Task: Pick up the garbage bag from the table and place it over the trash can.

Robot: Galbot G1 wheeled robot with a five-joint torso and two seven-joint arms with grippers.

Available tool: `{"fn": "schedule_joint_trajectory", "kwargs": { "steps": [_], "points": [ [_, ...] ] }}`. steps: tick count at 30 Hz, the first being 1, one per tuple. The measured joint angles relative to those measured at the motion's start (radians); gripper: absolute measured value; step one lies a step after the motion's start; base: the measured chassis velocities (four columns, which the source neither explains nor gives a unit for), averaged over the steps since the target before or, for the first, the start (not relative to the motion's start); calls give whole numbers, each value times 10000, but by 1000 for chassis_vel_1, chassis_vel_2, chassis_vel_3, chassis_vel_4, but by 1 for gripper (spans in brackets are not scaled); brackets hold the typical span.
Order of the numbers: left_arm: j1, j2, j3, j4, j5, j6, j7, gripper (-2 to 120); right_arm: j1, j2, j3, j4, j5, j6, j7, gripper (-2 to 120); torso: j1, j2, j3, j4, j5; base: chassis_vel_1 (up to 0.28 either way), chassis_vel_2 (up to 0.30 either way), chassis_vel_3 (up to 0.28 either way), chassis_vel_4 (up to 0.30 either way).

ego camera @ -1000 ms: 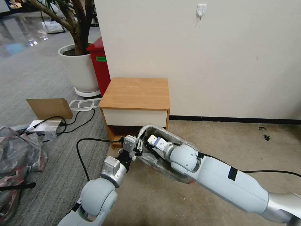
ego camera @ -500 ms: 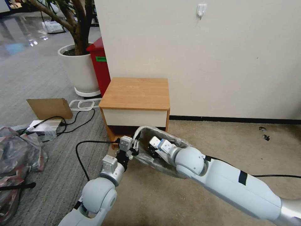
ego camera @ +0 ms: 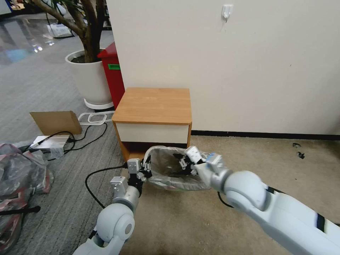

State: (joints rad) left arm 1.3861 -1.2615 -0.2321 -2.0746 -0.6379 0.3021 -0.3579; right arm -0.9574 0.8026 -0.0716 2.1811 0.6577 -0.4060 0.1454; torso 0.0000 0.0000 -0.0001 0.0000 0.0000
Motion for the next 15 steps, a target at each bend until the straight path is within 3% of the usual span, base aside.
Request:
{"fn": "schedule_joint_trajectory", "kwargs": {
  "steps": [1,4,6,9,15],
  "points": [
    [0,0,0,0,0,0,0,7,0,0,0,0,0,0,0,0,0,0,0,0,0,0,0,0,0],
    [299,-121,137,-119,-520,20,-378,7,-1018,546,1153,191,-295,849,1406,3,0,0,0,2,0,0,0,0,0],
    [393,-139,211,-171,-612,26,-493,7,-1330,761,1524,206,-487,961,1584,7,0,0,0,3,2,0,0,0,0],
    [855,-157,585,-398,-702,35,-843,7,-2921,1773,3167,248,-2036,1383,1734,22,0,1,0,-1,2,0,0,0,0],
    [1314,-95,884,-502,-447,39,-979,7,-4602,2708,4363,449,-3176,1831,1740,39,1,2,-1,-1,0,0,0,0,0]
  ]
}}
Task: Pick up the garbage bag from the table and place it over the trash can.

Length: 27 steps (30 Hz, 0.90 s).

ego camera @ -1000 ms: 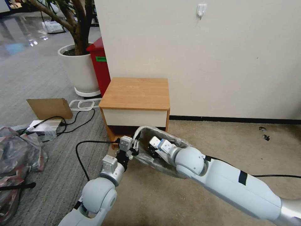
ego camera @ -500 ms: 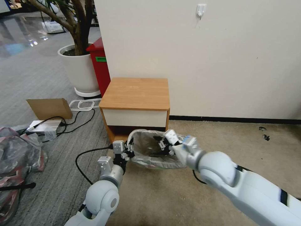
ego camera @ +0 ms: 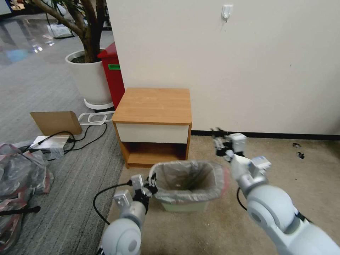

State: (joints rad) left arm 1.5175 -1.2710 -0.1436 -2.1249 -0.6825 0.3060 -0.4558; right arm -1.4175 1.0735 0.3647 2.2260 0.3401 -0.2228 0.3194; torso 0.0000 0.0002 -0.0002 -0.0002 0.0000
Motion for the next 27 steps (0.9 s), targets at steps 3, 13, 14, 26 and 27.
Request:
{"fn": "schedule_joint_trajectory", "kwargs": {
  "steps": [3,13,14,26,27],
  "points": [
    [253,20,124,23,492,-1,-18,7,-757,489,611,25,-615,368,-3,53,0,0,0,0,0,0,0,0,0],
    [566,96,133,142,930,0,47,7,-1306,1005,1157,-152,-1009,788,0,89,0,0,1,2,0,0,0,0,0],
    [566,96,133,142,930,0,47,7,-1306,1005,1157,-152,-1009,788,0,89,0,0,1,2,0,0,0,0,0],
    [735,172,-38,156,1641,91,60,38,-1210,904,1184,-169,-677,805,115,100,0,-1,1,2,0,0,0,0,0],
    [735,172,-38,156,1641,91,60,38,-1210,904,1184,-169,-677,805,115,100,0,-1,1,2,0,0,0,0,0]
  ]
}}
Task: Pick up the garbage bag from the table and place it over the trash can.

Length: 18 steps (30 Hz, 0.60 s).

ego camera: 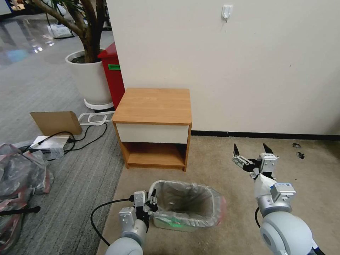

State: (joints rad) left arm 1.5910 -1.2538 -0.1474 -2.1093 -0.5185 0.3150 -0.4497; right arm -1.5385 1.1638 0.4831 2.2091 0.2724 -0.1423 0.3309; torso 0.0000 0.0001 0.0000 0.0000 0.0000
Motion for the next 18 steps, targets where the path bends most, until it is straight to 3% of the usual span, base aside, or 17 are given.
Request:
{"fn": "schedule_joint_trajectory", "kwargs": {
  "steps": [3,8,13,15,18],
  "points": [
    [103,119,-219,-202,18,118,14,53,-14,22,-1,54,116,-14,49,100,0,0,0,0,0,0,0,0,0],
    [184,208,-472,-268,298,117,77,68,-86,83,-21,105,321,-21,58,100,0,0,0,1,0,0,0,0,0],
    [336,292,-965,-185,1225,-569,780,84,-310,320,-35,126,442,231,-53,100,-1,-2,1,1,-2,0,0,0,0],
    [452,352,-1392,-176,1802,-1177,1339,93,-497,480,3,179,464,377,-186,100,0,-1,0,-1,-2,0,0,0,0],
    [952,486,-2827,-234,3267,-2738,2558,99,-1236,893,300,359,466,762,-727,100,0,-1,0,-1,-2,0,0,0,0]
  ]
}}
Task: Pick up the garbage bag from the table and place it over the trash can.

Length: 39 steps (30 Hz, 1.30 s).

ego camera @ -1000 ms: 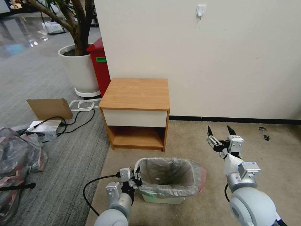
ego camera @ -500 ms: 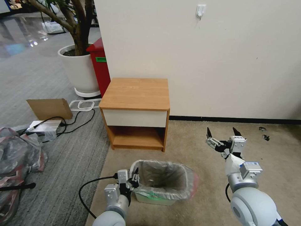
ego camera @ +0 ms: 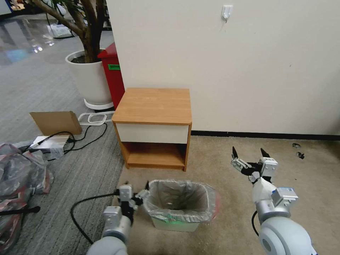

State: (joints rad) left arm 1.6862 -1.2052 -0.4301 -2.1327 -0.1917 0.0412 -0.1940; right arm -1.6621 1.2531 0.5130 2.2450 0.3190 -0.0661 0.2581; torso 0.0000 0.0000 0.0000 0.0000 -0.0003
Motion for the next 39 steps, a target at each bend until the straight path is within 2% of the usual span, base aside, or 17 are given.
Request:
{"fn": "schedule_joint_trajectory", "kwargs": {
  "steps": [1,5,6,8,9,11,16,39],
  "points": [
    [0,0,0,0,0,0,0,99,0,0,0,0,0,0,0,100,0,0,0,0,0,0,0,0,0],
    [1094,-114,-1922,-572,542,-638,759,100,-800,235,250,49,-45,667,-269,100,0,0,-1,-1,1,0,0,0,0],
    [1094,-114,-1922,-572,542,-638,759,100,-800,235,250,49,-45,667,-269,100,0,0,-1,-1,1,0,0,0,0],
    [1894,-329,-2708,-856,577,-927,1127,100,-1056,250,312,0,-66,1009,-243,100,0,0,-1,2,4,0,0,0,0],
    [1894,-329,-2708,-856,577,-927,1127,100,-1056,250,312,0,-66,1009,-243,100,0,0,-1,2,4,0,0,0,0],
    [2649,-558,-3200,-1153,658,-1177,1416,100,-1272,324,419,-10,-160,1232,-203,100,-1,0,-1,5,5,0,0,0,0],
    [3028,-703,-3291,-1394,791,-1210,1475,100,-1442,481,551,0,-395,1262,-183,100,0,0,-1,0,2,0,0,0,0],
    [2964,-699,-3192,-1373,760,-1158,1415,100,-1407,473,545,3,-410,1230,-160,100,0,0,0,0,3,0,0,0,0]
  ]
}}
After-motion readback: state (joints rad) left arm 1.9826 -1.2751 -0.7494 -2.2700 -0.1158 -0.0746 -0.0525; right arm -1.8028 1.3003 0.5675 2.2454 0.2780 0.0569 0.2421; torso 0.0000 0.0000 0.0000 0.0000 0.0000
